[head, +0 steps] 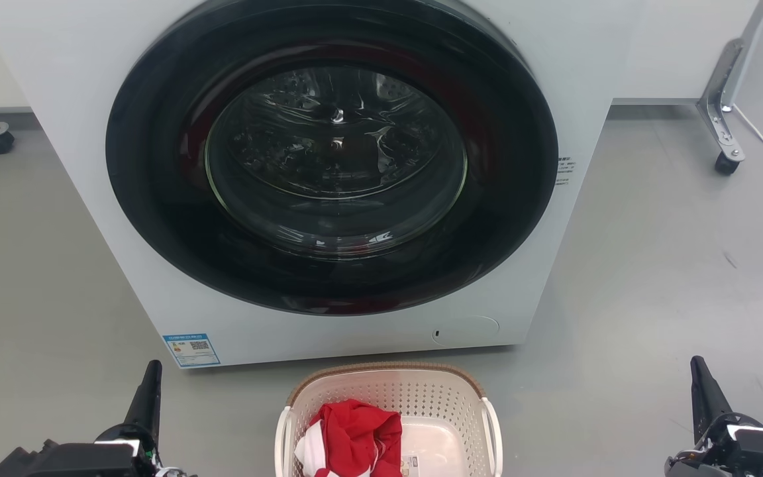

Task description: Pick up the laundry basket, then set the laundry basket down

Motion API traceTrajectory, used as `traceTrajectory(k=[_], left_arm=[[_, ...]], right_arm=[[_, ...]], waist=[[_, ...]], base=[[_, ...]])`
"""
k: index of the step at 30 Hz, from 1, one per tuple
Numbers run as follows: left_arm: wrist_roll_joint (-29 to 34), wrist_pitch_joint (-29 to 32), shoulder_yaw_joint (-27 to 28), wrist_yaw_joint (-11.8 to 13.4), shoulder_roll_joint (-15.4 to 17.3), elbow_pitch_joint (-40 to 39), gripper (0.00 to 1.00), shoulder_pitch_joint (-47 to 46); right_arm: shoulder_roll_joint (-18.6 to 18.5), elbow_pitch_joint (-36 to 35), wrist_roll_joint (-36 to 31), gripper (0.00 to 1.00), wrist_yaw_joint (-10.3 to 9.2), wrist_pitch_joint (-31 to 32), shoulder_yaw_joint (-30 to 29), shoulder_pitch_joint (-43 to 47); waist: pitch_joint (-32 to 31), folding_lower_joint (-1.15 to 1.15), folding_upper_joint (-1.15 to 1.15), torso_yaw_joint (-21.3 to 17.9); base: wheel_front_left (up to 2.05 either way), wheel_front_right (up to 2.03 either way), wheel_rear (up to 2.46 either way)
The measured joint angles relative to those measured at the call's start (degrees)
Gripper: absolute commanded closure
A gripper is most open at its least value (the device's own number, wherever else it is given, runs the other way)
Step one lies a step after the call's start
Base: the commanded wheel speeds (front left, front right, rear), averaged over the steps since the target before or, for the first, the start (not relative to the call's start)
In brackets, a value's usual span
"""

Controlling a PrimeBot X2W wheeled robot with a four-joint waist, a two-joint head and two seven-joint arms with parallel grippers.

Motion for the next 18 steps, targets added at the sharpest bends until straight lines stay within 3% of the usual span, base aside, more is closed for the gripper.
traceTrajectory(k=[18], left_arm=[[0.0, 0.0, 0.0, 0.0, 0.0, 0.1, 1.0, 0.0]], right_arm=[[0.0, 0.0, 0.0, 1.0, 0.01, 0.0, 0.0, 0.0]], waist=[[0.0, 0.0, 0.0, 0.0]], base=[[0.0, 0.0, 0.0]])
